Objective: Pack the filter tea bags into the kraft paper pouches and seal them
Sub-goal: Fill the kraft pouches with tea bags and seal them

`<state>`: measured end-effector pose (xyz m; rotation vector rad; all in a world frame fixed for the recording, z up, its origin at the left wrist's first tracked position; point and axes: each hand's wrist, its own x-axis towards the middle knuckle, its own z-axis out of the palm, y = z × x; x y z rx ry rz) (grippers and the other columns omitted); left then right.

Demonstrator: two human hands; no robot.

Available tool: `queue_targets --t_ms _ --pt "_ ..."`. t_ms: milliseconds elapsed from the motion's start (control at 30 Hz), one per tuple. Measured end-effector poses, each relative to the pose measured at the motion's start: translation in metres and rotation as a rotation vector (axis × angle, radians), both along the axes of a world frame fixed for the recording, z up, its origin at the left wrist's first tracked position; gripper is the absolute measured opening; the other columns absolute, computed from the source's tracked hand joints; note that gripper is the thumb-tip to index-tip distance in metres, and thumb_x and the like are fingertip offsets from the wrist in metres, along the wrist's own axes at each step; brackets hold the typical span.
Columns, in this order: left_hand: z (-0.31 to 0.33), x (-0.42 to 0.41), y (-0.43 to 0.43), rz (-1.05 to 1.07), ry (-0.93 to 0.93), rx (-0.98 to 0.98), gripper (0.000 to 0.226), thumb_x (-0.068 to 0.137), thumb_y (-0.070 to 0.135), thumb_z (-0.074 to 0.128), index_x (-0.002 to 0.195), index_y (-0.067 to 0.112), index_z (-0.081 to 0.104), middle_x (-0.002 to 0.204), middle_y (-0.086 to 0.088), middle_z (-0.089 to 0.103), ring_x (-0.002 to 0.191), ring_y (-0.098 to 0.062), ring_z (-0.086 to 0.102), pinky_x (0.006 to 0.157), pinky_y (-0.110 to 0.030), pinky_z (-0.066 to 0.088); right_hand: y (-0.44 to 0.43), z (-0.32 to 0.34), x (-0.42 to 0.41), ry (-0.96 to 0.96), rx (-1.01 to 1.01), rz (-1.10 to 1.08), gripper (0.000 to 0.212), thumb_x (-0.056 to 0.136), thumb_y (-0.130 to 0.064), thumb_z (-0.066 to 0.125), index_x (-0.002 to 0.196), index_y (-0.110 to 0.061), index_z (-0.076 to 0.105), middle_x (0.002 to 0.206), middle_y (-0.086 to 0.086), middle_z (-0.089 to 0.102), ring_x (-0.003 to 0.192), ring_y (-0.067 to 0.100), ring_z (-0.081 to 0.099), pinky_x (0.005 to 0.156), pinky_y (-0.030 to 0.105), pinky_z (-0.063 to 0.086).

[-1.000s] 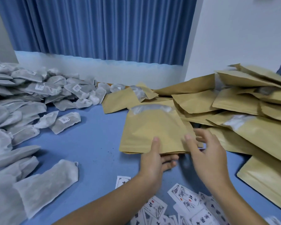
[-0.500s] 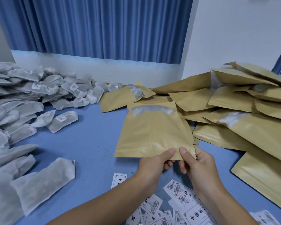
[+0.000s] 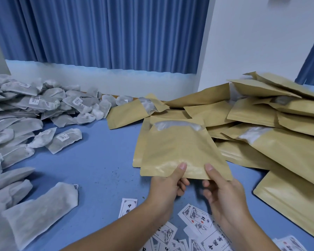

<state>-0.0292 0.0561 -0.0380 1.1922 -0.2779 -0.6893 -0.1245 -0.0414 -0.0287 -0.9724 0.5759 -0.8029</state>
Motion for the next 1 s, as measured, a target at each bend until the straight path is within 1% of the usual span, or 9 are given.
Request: queue_targets --t_ms 133,300,500,600,667,733,867,933,1000 --pt "0.002 0.005 0.000 0.009 0.038 -0.028 0.033 0.088 0.026 0.076 0.056 0.021 0.074 0.060 -0.009 0.059 0.052 -0.016 0.048 0.055 -0.027 0.038 0.005 0.000 0.005 0.030 -0.072 0.013 0.009 0.085 -0.007 0.074 0.089 -0.001 0.068 0.064 0.010 0.057 0.049 0.015 0.048 0.044 0.023 0.042" --pt "-0.001 -0.003 -0.006 0.095 0.081 -0.065 0.042 0.098 0.041 0.060 0.071 0.011 0.068 0.055 -0.014 0.053 0.044 -0.020 0.042 0.042 -0.023 0.028 0.002 0.000 0.003 0.017 -0.013 -0.106 0.006 0.089 -0.010 0.071 0.090 -0.005 0.067 0.061 0.004 0.054 0.045 0.013 0.044 0.041 0.023 0.039" --pt "-0.002 0.002 -0.003 0.083 0.105 -0.039 0.047 0.100 0.045 0.054 0.081 0.002 0.062 0.048 -0.011 0.045 0.039 -0.017 0.030 0.040 -0.022 0.024 0.006 0.006 0.007 0.033 -0.106 -0.004 0.003 0.092 -0.010 0.067 0.092 -0.006 0.067 0.064 0.013 0.054 0.046 0.016 0.042 0.041 0.025 0.035" --pt "0.000 0.003 -0.004 0.144 0.148 -0.055 0.062 0.102 0.053 0.045 0.069 0.002 0.060 0.047 -0.013 0.046 0.036 -0.017 0.025 0.043 -0.022 0.018 0.003 0.005 0.006 0.019 -0.035 -0.024 0.020 0.098 -0.023 0.061 0.094 -0.004 0.065 0.059 0.017 0.055 0.040 0.020 0.039 0.038 0.026 0.034" --pt "0.001 0.005 -0.005 0.201 0.132 -0.075 0.049 0.105 0.043 0.044 0.076 0.005 0.055 0.047 -0.011 0.047 0.033 -0.015 0.022 0.041 -0.018 0.017 0.005 0.003 0.005 0.010 0.024 -0.053 0.043 0.103 -0.044 0.048 0.092 -0.005 0.063 0.058 0.021 0.056 0.037 0.021 0.038 0.037 0.025 0.034" --pt "0.001 0.004 -0.005 0.230 0.133 -0.096 0.036 0.105 0.038 0.045 0.084 0.009 0.051 0.040 -0.005 0.040 0.033 -0.013 0.019 0.040 -0.016 0.016 0.004 0.000 0.005 0.048 -0.021 -0.076 0.057 0.104 -0.049 0.040 0.081 -0.001 0.061 0.056 0.025 0.057 0.034 0.022 0.039 0.037 0.024 0.033" --pt "-0.004 0.003 -0.003 0.281 0.209 -0.118 0.052 0.100 0.057 0.045 0.071 0.019 0.064 0.043 -0.007 0.040 0.033 -0.015 0.021 0.042 -0.017 0.017 0.000 0.002 0.003 0.126 -0.101 -0.065 0.067 0.104 -0.050 0.039 0.065 0.002 0.057 0.056 0.026 0.059 0.033 0.023 0.038 0.037 0.025 0.030" --pt "-0.004 0.006 -0.003 0.279 0.149 -0.092 0.052 0.103 0.054 0.040 0.077 0.015 0.062 0.046 -0.010 0.041 0.033 -0.015 0.021 0.042 -0.019 0.017 -0.001 0.003 0.000 0.131 -0.090 -0.062 0.067 0.102 -0.055 0.039 0.070 0.000 0.058 0.058 0.025 0.059 0.033 0.021 0.036 0.035 0.025 0.027" --pt "-0.003 0.011 -0.003 0.270 0.065 -0.070 0.047 0.105 0.046 0.041 0.078 0.011 0.056 0.047 -0.011 0.040 0.033 -0.014 0.021 0.043 -0.020 0.018 -0.002 0.004 -0.002 0.149 -0.126 -0.057 0.056 0.103 -0.049 0.043 0.083 0.000 0.060 0.058 0.022 0.058 0.034 0.020 0.033 0.035 0.024 0.026"
